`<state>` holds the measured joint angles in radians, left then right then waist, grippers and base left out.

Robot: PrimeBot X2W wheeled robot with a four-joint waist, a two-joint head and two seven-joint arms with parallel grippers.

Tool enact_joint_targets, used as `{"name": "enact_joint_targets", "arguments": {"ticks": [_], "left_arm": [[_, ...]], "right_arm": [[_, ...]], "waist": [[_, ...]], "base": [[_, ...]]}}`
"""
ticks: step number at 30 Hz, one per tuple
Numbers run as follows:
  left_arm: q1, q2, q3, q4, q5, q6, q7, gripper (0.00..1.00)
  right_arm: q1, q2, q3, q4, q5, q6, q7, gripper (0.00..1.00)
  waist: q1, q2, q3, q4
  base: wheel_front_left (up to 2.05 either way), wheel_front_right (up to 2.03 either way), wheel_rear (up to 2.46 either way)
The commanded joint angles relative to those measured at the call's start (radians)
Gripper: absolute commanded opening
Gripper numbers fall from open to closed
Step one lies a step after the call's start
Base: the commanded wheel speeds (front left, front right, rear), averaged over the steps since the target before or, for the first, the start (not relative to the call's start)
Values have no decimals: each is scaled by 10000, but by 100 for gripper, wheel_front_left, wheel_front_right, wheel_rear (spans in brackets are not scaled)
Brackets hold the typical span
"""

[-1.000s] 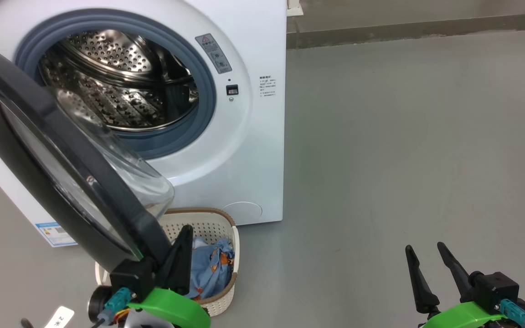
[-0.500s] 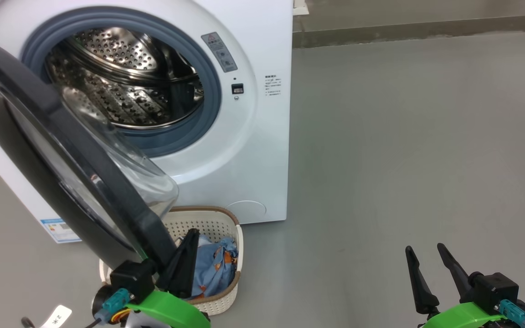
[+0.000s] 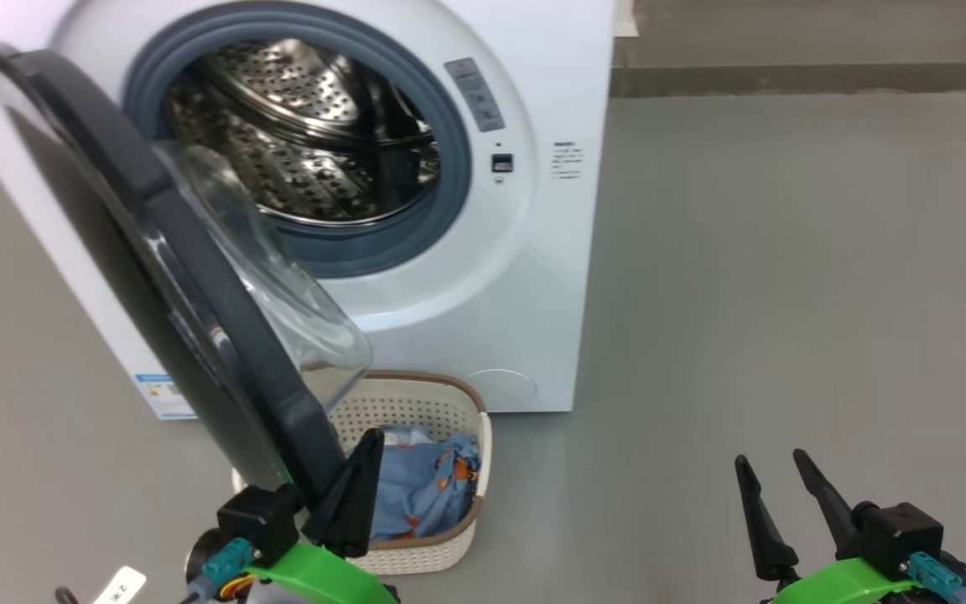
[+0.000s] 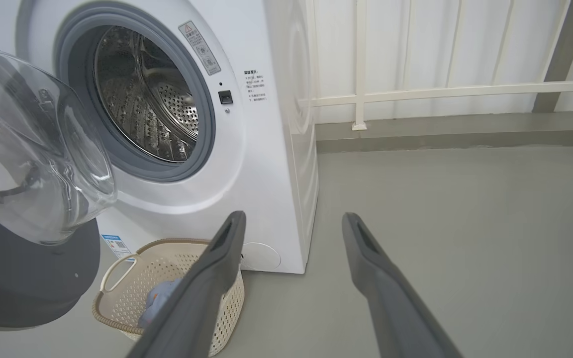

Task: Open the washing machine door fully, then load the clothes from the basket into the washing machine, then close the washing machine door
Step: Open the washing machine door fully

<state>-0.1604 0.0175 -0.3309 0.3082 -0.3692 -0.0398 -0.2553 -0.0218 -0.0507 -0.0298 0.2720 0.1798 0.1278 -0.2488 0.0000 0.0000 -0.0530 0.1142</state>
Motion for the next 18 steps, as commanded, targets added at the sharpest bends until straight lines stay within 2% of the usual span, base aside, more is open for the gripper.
{"name": "enact_joint_targets", "arguments": {"ticks": [1, 18], "left_arm": [[-193, 327, 553, -72, 3, 142, -65, 0], [97, 327, 832, 99, 319, 115, -65, 0]], "right_arm": [[-276, -1, 307, -179, 16, 29, -130, 100], [-204, 4, 336, -88, 231, 29, -130, 100]], "waist": [[0, 0, -91, 366], [0, 0, -355, 2134]], "base": [[0, 0, 0], [0, 0, 0]]}}
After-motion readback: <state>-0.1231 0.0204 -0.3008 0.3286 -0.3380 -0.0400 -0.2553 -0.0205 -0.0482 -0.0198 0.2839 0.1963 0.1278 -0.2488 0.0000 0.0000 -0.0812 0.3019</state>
